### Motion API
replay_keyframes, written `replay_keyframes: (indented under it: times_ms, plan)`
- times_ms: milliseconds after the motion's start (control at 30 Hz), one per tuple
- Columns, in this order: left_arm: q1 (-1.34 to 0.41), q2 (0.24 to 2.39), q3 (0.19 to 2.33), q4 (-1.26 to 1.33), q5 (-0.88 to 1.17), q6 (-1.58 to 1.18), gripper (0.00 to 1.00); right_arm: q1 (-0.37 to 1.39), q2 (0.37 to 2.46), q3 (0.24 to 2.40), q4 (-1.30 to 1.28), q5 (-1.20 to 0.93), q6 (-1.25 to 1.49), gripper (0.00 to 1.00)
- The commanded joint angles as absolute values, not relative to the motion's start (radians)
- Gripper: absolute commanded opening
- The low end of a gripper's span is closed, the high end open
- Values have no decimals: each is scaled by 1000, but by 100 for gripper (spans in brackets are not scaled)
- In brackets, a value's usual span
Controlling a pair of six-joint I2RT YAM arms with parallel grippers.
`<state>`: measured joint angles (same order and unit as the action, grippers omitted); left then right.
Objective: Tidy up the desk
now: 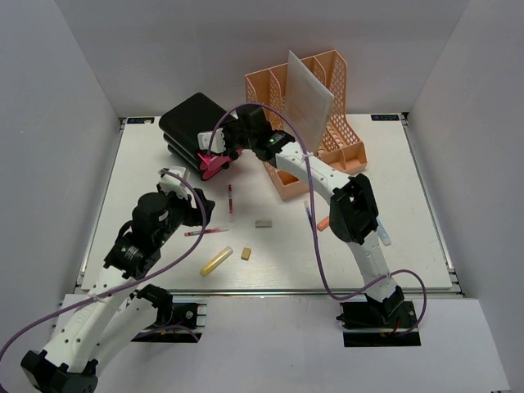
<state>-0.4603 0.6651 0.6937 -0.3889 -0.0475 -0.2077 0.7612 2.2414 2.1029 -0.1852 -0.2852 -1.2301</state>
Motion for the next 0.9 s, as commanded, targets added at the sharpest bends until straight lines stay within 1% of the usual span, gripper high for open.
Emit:
replay_keyframes:
  times_ms: [0, 100, 167, 200, 267, 300, 333, 367, 400, 433, 467, 500, 533, 567, 600, 633, 667, 700, 767, 800, 833, 867]
  plan:
    - [-465, 673, 680, -387, -41, -212, 80, 749, 2223, 2100, -183, -264, -1244, 47]
    - [-465, 683, 678, -379, -22, -210, 84, 741, 2197, 2099, -192, -271, -1227, 50]
    - [-456, 687, 678, -373, -9, -222, 92, 741, 2146, 2100, -204, -284, -1201, 50]
    - [-456, 690, 678, -368, -2, -225, 96, 741, 2122, 2100, -213, -296, -1134, 49]
    - [-446, 709, 699, -370, 44, -235, 95, 733, 2024, 2100, -228, -331, -999, 43]
    - [-446, 742, 715, -396, 63, -238, 90, 727, 1984, 2097, -257, -337, -821, 33]
    - [-446, 765, 759, -417, 75, -242, 86, 707, 1901, 2067, -277, -330, -730, 25]
    - [-446, 793, 785, -437, 86, -259, 81, 700, 1855, 2033, -296, -322, -648, 13]
    - [-460, 822, 813, -481, 109, -270, 66, 692, 1804, 1988, -317, -312, -581, 0]
    - [-469, 884, 862, -509, 121, -281, 58, 677, 1702, 1939, -357, -296, -466, 0]
    - [-469, 915, 885, -537, 139, -305, 50, 658, 1651, 1827, -376, -305, -427, 0]
    - [-469, 949, 905, -589, 191, -322, 38, 644, 1599, 1765, -393, -327, -396, 0]
    - [-469, 1006, 922, -613, 204, -340, 36, 615, 1501, 1705, -415, -378, -349, 0]
    - [-479, 1035, 945, -641, 212, -380, 35, 583, 1455, 1584, -425, -406, -324, 0]
    - [-492, 1061, 953, -690, 221, -393, 35, 551, 1410, 1522, -433, -446, -305, 0]
    - [-502, 1104, 959, -722, 207, -412, 37, 537, 1335, 1470, -458, -536, -282, 0]
    - [-521, 1120, 962, -768, 178, -420, 43, 502, 1277, 1383, -474, -640, -281, 8]
    - [-534, 1130, 957, -791, 149, -429, 47, 493, 1261, 1349, -504, -697, -290, 30]
    - [-557, 1149, 934, -825, 108, -474, 54, 463, 1243, 1272, -590, -809, -319, 68]
    - [-569, 1154, 924, -840, 91, -491, 57, 459, 1239, 1247, -603, -890, -311, 70]
    - [-593, 1161, 919, -851, 48, -518, 64, 450, 1236, 1221, -607, -935, -311, 72]
    - [-606, 1184, 916, -864, 29, -528, 66, 428, 1232, 1165, -594, -980, -319, 74]
